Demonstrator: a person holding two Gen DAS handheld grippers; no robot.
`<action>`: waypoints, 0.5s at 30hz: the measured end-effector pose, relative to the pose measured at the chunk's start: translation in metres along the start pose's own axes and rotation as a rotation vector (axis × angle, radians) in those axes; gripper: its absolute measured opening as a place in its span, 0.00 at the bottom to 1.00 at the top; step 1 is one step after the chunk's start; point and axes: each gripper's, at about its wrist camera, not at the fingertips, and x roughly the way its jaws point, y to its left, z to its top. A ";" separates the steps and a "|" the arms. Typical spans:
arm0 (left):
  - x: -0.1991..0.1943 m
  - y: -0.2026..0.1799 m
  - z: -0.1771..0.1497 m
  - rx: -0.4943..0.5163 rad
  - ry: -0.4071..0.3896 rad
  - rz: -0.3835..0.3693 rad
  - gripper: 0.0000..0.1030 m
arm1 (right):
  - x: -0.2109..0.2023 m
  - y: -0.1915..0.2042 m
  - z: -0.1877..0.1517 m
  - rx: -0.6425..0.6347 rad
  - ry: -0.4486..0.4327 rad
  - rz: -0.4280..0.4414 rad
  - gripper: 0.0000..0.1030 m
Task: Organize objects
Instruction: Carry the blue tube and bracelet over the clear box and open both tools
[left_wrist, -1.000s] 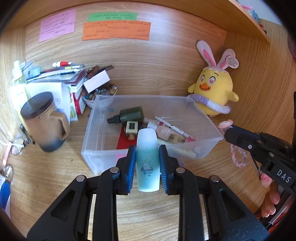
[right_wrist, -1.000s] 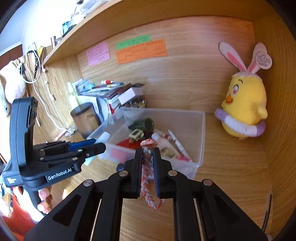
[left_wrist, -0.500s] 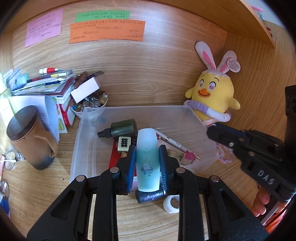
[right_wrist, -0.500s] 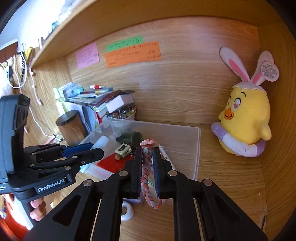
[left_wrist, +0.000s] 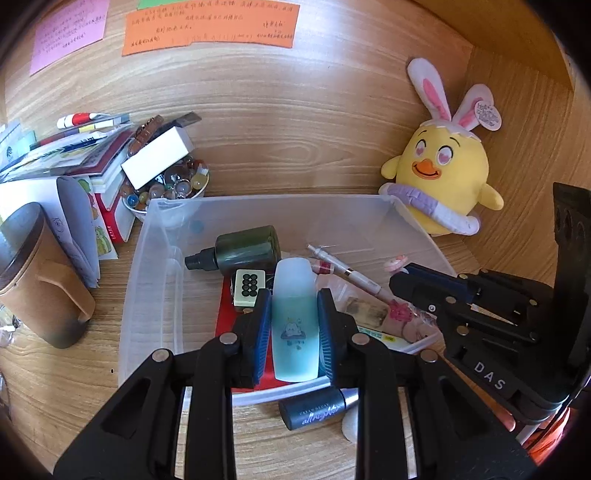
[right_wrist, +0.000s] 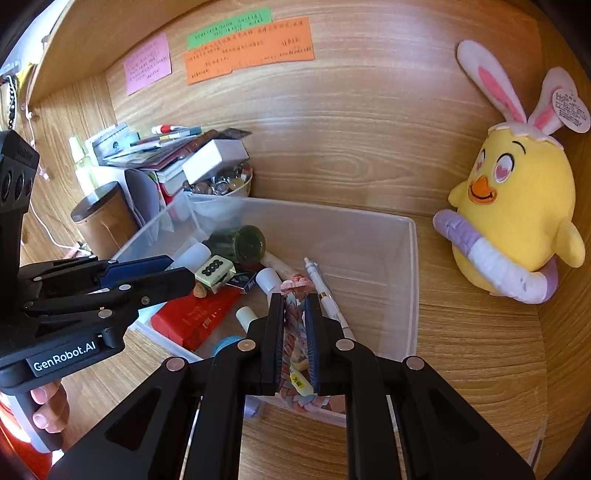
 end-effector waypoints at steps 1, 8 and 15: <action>0.001 0.000 0.000 0.001 0.002 0.002 0.24 | 0.001 0.000 0.000 -0.002 0.002 -0.003 0.10; -0.001 -0.002 -0.001 0.009 -0.005 -0.005 0.24 | 0.006 0.004 -0.002 -0.024 0.015 -0.027 0.10; -0.017 -0.004 -0.002 0.018 -0.030 -0.009 0.24 | 0.000 0.009 -0.002 -0.040 0.009 -0.050 0.27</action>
